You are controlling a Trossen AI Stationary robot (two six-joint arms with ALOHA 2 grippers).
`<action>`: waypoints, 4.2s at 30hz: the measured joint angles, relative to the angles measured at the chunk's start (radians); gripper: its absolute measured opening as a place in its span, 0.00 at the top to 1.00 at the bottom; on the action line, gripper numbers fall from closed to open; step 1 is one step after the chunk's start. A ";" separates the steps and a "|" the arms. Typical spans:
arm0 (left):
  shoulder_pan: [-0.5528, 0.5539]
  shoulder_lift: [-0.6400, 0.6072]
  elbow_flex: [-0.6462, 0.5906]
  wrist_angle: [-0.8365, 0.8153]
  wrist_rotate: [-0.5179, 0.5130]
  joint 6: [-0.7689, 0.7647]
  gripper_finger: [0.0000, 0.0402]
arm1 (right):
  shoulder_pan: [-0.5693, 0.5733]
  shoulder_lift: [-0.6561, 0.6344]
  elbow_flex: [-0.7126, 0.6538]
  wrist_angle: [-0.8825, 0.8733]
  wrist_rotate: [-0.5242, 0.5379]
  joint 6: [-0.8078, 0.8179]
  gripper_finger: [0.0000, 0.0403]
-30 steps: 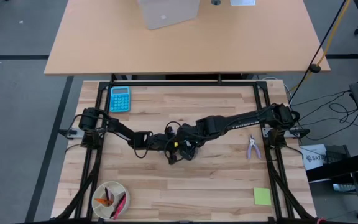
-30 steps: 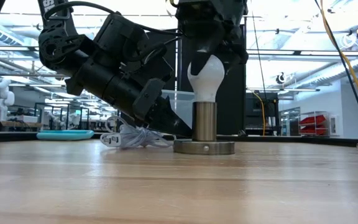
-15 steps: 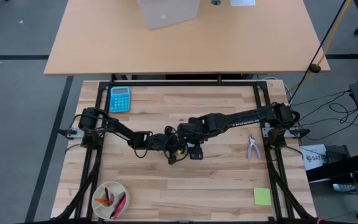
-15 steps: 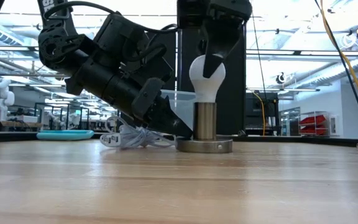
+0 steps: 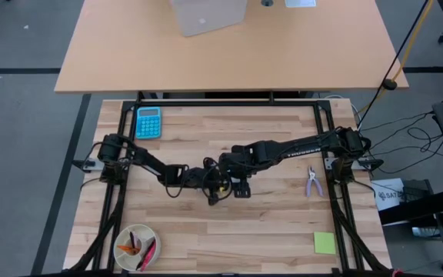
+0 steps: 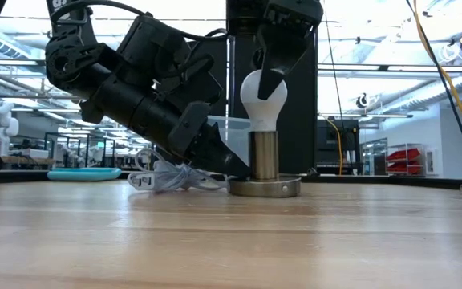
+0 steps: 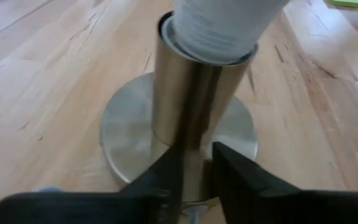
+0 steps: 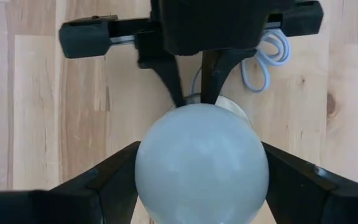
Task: Screw lightbulb
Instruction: Remove the light bulb from the lamp
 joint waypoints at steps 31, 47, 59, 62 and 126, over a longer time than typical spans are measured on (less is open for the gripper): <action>-0.011 0.124 0.145 0.109 -0.170 0.022 0.57 | 0.002 0.002 -0.001 -0.016 -0.005 0.060 0.31; -0.006 0.121 0.148 0.056 -0.098 0.008 0.57 | 0.004 0.008 0.032 -0.048 -0.018 0.125 0.31; 0.001 0.122 0.147 0.058 -0.020 -0.018 0.57 | 0.004 0.010 0.062 -0.098 -0.029 0.078 0.31; 0.007 0.122 0.146 0.058 0.012 -0.040 0.57 | 0.004 0.009 0.062 -0.097 -0.026 0.082 0.31; 0.012 0.124 0.142 0.038 0.175 0.027 0.56 | 0.037 0.000 0.067 -0.108 -0.014 -0.493 0.28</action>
